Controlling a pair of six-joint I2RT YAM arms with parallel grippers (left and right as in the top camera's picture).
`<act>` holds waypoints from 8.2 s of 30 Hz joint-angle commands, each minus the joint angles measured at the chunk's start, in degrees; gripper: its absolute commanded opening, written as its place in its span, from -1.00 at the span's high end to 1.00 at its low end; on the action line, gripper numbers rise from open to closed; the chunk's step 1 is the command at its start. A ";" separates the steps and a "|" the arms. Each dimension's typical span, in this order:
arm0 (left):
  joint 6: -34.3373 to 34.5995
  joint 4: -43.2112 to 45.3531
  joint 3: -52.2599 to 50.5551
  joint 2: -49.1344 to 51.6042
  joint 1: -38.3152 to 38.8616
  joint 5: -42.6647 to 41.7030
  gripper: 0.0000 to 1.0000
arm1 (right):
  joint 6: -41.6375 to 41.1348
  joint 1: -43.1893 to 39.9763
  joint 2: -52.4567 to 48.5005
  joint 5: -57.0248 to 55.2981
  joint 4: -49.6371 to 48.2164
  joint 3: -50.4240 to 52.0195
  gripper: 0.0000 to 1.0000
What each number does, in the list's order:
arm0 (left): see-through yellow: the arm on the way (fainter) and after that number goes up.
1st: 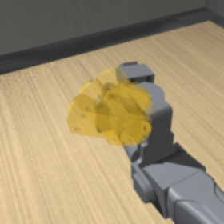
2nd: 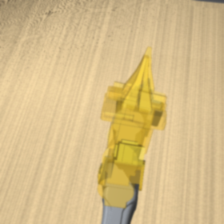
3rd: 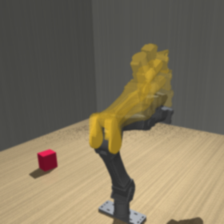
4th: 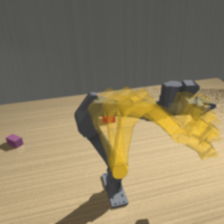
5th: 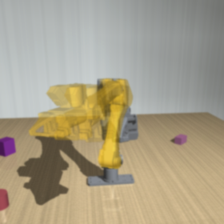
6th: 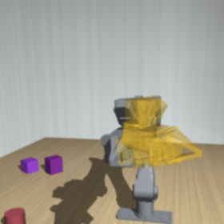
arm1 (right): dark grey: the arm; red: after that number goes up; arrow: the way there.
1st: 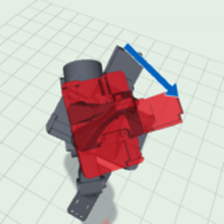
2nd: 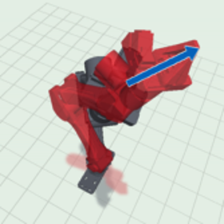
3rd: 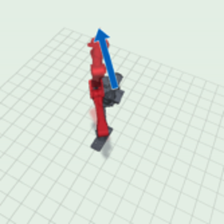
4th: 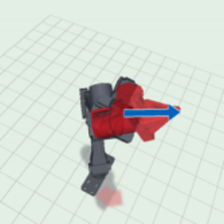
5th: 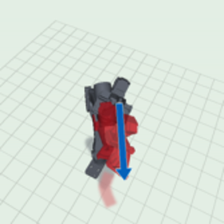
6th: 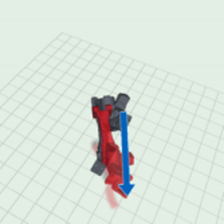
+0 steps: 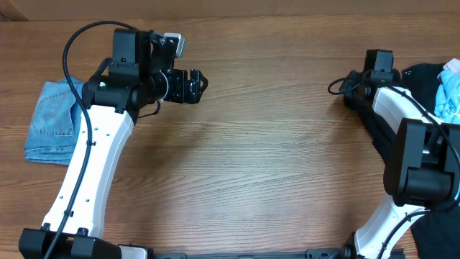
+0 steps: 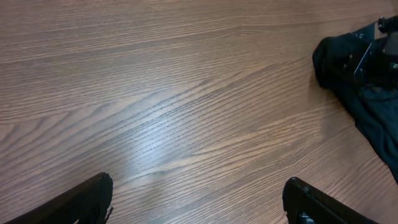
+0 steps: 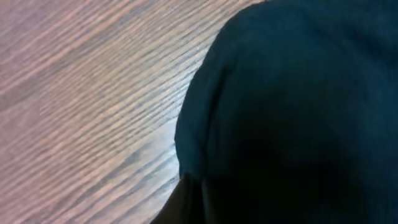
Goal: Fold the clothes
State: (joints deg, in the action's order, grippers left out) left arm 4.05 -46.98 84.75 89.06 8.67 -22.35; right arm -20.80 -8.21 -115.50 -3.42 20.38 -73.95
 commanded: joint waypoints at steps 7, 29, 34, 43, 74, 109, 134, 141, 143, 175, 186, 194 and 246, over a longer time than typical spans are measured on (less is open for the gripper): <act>-1.11 0.57 1.42 -0.35 0.33 -0.76 -0.76 | 4.76 7.37 8.79 28.59 0.20 -1.14 0.92; -4.46 -2.67 7.89 1.68 1.16 8.48 -0.81 | 9.35 19.32 16.90 19.78 9.27 -1.14 -0.38; -5.49 -5.75 7.89 11.41 4.63 7.50 -0.32 | 3.34 11.82 16.92 19.96 21.18 -1.14 -0.38; -5.84 -18.53 7.89 27.93 5.62 8.81 -0.54 | 3.93 7.91 16.92 19.96 28.74 -1.14 -0.55; 2.78 -35.69 37.92 33.29 -8.85 18.29 0.77 | 19.80 12.02 16.37 26.05 26.08 5.86 -0.64; 2.75 -35.10 37.92 33.29 -8.85 18.27 0.33 | 13.29 15.32 16.28 18.51 29.16 10.34 0.92; 2.78 -33.33 37.94 33.29 -8.85 16.76 0.09 | 8.04 5.18 5.46 11.67 18.27 2.49 -0.50; 2.36 -33.81 37.94 33.29 -8.85 16.76 0.08 | 3.06 5.60 -0.17 20.72 19.17 2.49 0.20; 2.36 -33.81 37.94 33.29 -8.85 16.76 0.07 | 3.21 5.73 0.37 22.40 21.11 2.16 0.79; 1.88 -34.16 37.94 33.29 -8.59 16.33 -0.03 | -6.78 5.07 15.58 21.05 28.94 -15.37 0.92; -0.24 -38.60 28.50 33.29 -5.16 8.63 0.12 | 2.03 4.72 27.19 14.03 51.93 -16.92 0.92; -2.36 -30.62 8.44 33.29 4.26 8.04 0.28 | 2.01 4.72 26.97 13.49 48.61 -16.87 0.90; 0.79 7.45 -28.04 9.07 20.13 28.76 0.92 | -2.78 4.74 13.16 20.00 29.77 -16.72 0.84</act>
State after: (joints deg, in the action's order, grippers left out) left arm 2.66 -39.31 55.68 98.32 28.53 2.61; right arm -26.48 -3.33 -103.37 16.32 50.48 -89.89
